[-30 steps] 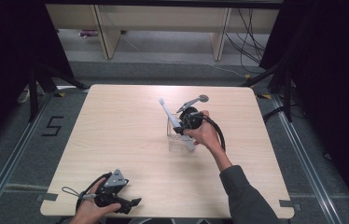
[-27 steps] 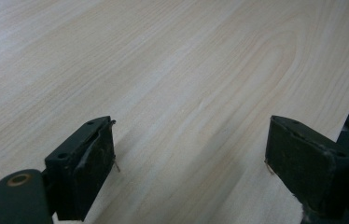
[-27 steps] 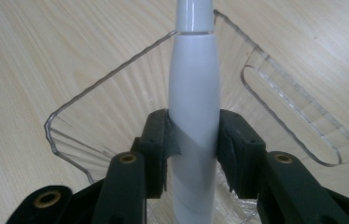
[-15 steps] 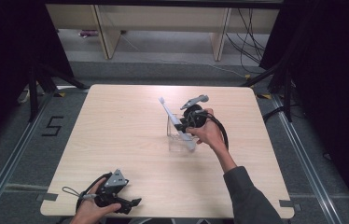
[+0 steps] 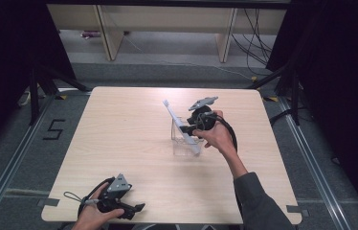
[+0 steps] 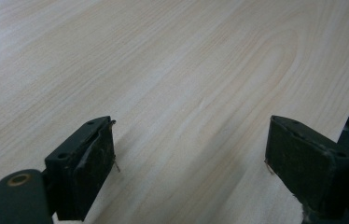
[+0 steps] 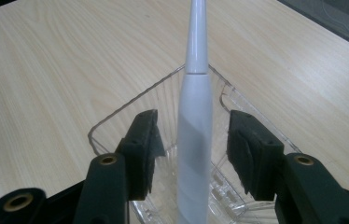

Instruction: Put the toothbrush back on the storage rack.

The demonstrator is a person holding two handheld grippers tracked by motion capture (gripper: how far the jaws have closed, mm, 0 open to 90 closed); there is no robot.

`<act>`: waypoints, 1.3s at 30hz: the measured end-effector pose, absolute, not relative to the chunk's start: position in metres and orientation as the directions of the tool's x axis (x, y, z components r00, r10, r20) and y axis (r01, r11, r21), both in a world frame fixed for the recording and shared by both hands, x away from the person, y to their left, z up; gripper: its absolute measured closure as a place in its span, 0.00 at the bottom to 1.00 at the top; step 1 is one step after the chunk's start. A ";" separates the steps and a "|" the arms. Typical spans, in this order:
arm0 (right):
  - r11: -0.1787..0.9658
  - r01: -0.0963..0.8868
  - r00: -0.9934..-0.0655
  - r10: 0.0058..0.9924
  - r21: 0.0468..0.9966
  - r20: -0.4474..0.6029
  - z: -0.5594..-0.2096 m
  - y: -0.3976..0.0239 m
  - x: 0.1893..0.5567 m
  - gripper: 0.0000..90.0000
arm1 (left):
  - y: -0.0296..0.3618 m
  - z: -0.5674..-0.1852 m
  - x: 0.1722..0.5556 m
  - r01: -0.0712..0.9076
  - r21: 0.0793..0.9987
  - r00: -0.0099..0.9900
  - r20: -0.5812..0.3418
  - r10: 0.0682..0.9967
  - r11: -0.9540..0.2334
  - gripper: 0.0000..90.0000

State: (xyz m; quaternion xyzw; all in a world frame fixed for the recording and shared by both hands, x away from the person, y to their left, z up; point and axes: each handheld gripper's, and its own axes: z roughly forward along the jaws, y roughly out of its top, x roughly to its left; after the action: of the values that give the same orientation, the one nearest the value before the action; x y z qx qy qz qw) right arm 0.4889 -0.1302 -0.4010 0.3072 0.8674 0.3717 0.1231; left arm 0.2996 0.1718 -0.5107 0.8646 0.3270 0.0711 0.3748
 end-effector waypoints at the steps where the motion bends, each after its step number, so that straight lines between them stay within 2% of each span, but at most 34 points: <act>1: 0.544 0.438 -0.789 0.614 0.716 0.016 -0.400 -0.132 0.489 0.58 | 0.172 -0.511 0.299 0.512 0.695 0.776 -0.122 0.619 -0.505 0.17; 3: 0.533 0.421 -0.785 0.619 0.734 0.000 -0.399 -0.133 0.488 0.57 | 0.172 -0.511 0.300 0.513 0.695 0.775 -0.122 0.619 -0.505 0.17; 8: 0.516 0.447 -0.772 0.636 0.730 0.023 -0.393 -0.138 0.481 0.51 | 0.172 -0.511 0.300 0.512 0.695 0.775 -0.121 0.620 -0.504 0.17; 9: 0.522 0.424 -0.780 0.625 0.740 0.006 -0.392 -0.140 0.482 0.50 | 0.172 -0.511 0.300 0.516 0.696 0.772 -0.125 0.623 -0.499 0.17; 13: 0.485 0.456 -0.764 0.644 0.746 0.048 -0.388 -0.144 0.475 0.47 | 0.173 -0.510 0.300 0.510 0.688 0.775 -0.106 0.623 -0.517 0.17; 14: 0.485 0.419 -0.770 0.637 0.767 0.018 -0.389 -0.146 0.475 0.46 | 0.173 -0.511 0.300 0.515 0.687 0.771 -0.111 0.627 -0.512 0.17; 15: 0.486 0.445 -0.765 0.643 0.753 0.038 -0.387 -0.147 0.473 0.45 | 0.173 -0.511 0.300 0.515 0.687 0.771 -0.110 0.627 -0.513 0.17; 19: 0.476 0.437 -0.758 0.652 0.763 0.027 -0.385 -0.153 0.470 0.42 | 0.173 -0.510 0.301 0.504 0.689 0.779 -0.102 0.619 -0.521 0.17; 39: 0.445 0.415 -0.748 0.664 0.793 0.019 -0.385 -0.177 0.453 0.36 | 0.173 -0.510 0.301 0.505 0.689 0.777 -0.103 0.620 -0.519 0.17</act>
State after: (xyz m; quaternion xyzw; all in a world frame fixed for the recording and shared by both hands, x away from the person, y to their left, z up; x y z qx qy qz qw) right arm 0.4529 -0.1768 -0.3855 0.3224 0.8369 0.4164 0.1492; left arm 0.3006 0.1733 -0.5102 0.8681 0.3243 0.0782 0.3676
